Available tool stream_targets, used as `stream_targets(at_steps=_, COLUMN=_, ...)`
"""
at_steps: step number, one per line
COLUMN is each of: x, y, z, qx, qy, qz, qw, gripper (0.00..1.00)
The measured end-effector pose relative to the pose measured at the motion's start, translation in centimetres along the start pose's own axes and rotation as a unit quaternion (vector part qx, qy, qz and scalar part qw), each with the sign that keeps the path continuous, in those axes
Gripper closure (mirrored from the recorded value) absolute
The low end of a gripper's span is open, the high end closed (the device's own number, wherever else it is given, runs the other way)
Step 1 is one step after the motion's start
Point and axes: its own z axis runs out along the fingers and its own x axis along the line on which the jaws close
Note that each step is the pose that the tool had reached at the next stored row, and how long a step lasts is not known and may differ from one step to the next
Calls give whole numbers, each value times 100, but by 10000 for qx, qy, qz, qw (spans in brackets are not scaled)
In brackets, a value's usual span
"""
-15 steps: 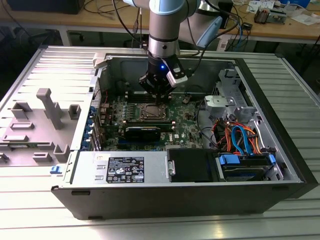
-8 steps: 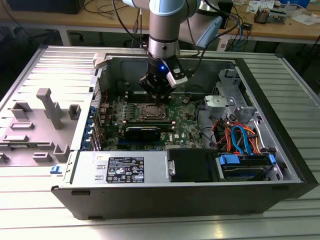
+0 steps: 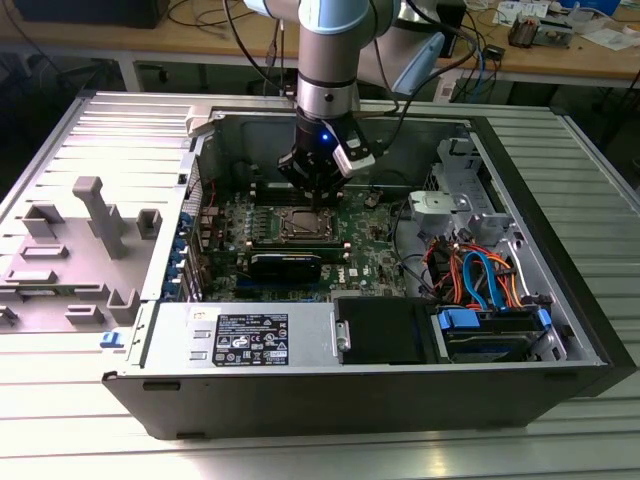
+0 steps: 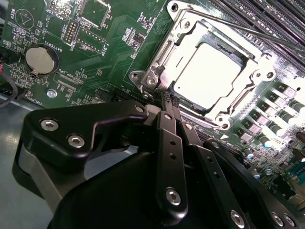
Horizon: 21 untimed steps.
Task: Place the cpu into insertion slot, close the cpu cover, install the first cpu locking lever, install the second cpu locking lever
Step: 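Install the first cpu locking lever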
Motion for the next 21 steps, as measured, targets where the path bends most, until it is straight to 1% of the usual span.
stream_targets(at_steps=2, x=-1, y=1, z=1, qx=-1, qy=1, qz=0, qw=10000, gripper=89)
stream_targets(at_steps=7, x=-3, y=4, z=1, qx=-57, qy=-1, qz=-1, qw=10000, gripper=89)
stream_targets(at_steps=10, x=-5, y=6, z=-23, qx=-70, qy=-6, qz=-1, qw=10000, gripper=89)
stream_targets(at_steps=11, x=-3, y=2, z=-37, qx=-62, qy=-2, qz=-1, qw=10000, gripper=89)
stream_targets(at_steps=14, x=-3, y=0, z=-70, qx=-61, qy=-1, qz=-1, qw=10000, gripper=89)
stream_targets(at_steps=16, x=-3, y=-1, z=-76, qx=-62, qy=-4, qz=-1, qw=10000, gripper=89)
stream_targets(at_steps=21, x=-2, y=-3, z=-80, qx=-60, qy=-36, qz=0, qw=10000, gripper=89)
